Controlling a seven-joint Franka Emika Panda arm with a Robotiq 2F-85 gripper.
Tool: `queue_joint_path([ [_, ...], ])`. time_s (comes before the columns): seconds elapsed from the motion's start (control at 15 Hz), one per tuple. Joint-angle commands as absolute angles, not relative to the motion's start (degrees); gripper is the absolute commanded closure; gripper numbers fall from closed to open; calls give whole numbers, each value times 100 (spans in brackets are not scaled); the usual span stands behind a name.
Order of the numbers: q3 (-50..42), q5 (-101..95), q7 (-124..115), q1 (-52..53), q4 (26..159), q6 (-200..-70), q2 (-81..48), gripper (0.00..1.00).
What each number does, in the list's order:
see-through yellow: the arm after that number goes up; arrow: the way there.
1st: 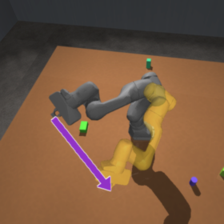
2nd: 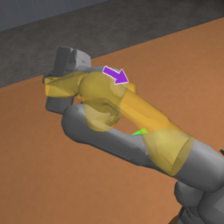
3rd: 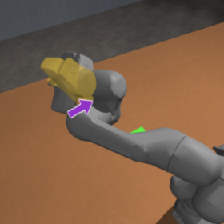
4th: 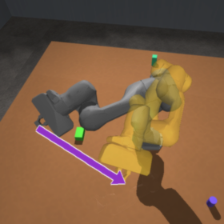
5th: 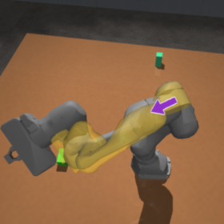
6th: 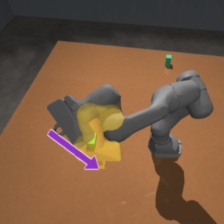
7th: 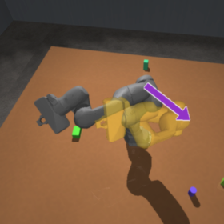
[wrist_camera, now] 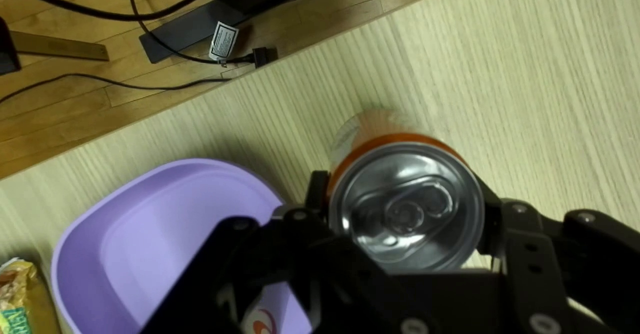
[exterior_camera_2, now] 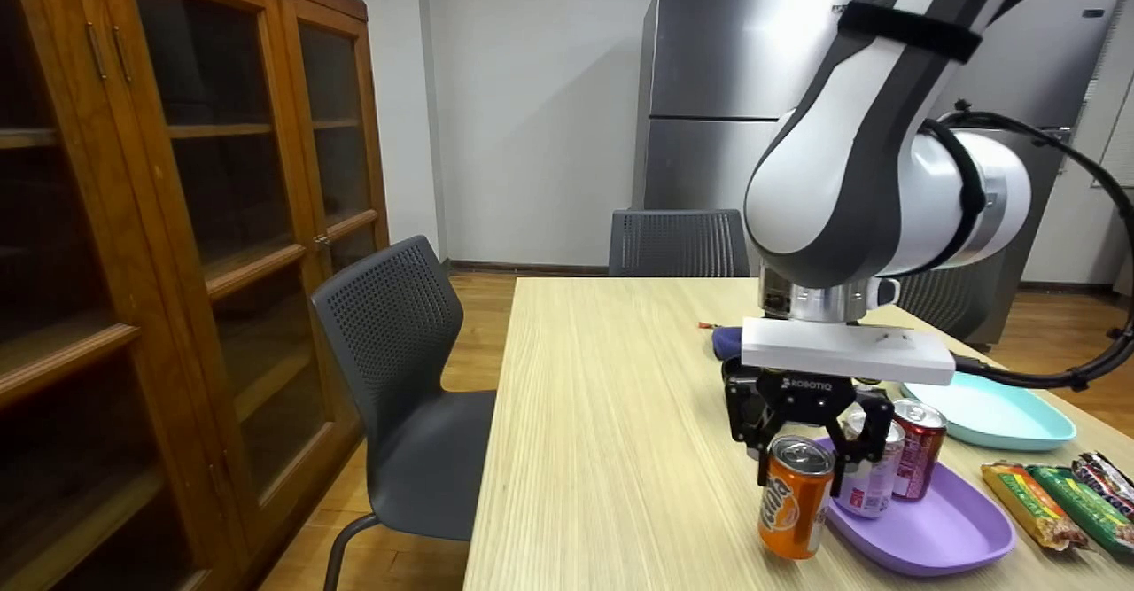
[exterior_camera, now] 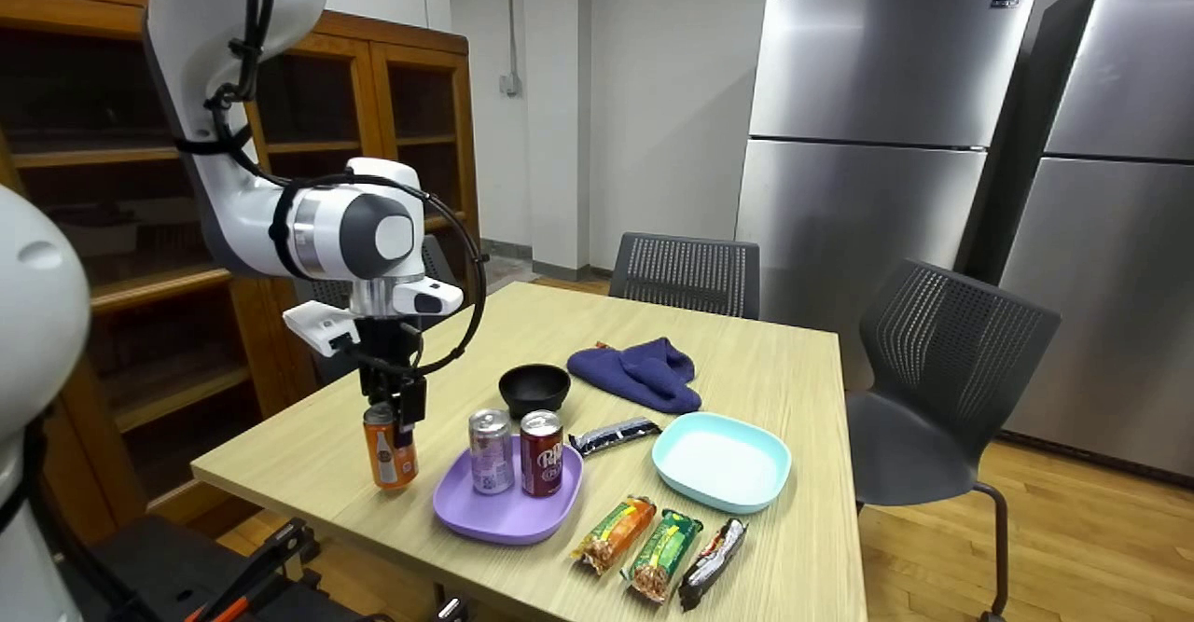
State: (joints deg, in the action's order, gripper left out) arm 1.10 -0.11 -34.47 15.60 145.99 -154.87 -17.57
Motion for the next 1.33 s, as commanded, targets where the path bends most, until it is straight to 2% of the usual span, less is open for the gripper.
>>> queue_joint_path([
  [0.0,180,55,-2731,1269,15060,-15300,-1111,61],
  [0.73,2,76,-866,336,15543,-14870,-357,61],
  [1.27,-361,-135,-419,-73,15280,-14742,-592,61],
])
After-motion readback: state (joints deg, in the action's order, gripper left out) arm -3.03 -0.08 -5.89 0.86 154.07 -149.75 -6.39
